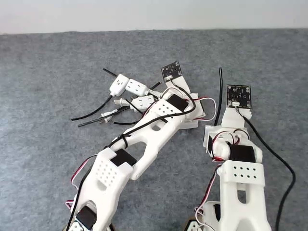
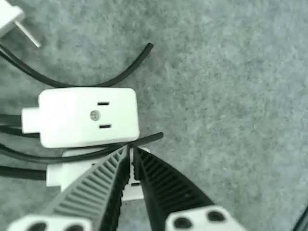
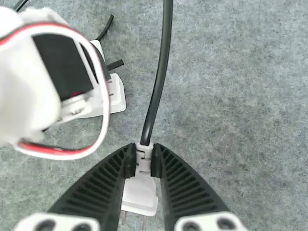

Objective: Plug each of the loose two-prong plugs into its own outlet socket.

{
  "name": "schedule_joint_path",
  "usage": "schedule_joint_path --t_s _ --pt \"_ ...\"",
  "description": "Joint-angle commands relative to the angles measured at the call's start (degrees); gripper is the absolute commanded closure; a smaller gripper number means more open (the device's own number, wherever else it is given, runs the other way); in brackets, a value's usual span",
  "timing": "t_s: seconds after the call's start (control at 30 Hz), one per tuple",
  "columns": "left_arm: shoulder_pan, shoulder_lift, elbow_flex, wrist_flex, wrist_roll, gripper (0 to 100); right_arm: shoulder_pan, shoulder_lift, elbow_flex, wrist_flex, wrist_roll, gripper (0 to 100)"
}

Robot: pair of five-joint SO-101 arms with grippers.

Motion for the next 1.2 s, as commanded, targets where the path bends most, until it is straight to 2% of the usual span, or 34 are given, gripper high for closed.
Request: schedule_joint_path --t_s 0.0,0.23,0.57,0.77,0.83,0.93,1.17 --pt "-0.35 0.18 -3.3 -1.23 -0.26 99 0.13 -1.63 -2.81 -0.66 -0.62 99.0" --pt "-0.62 8.79 -10.77 0.35 -0.35 99 0.13 -1.63 -2.81 -0.66 -0.62 99.0" --pt "-0.7 18.73 -32.84 16.18 -0.44 99 0.13 -1.63 -2.81 -0.66 -0.62 99.0" --pt "-0.62 22.42 -39.43 28.66 -0.7 99 0.48 -1.63 -2.9 -0.66 -0.62 99.0" --pt "-0.53 23.12 -41.1 31.91 -2.73 99 0.57 -1.71 -2.9 -0.66 -0.62 99.0" --pt "-0.09 23.91 -43.03 35.08 -6.24 99 0.66 -2.15 -2.9 -0.48 -0.62 99.0" --pt "0.0 25.32 -46.64 40.7 -6.86 99 1.36 -2.33 -2.99 -0.22 -0.79 99.0"
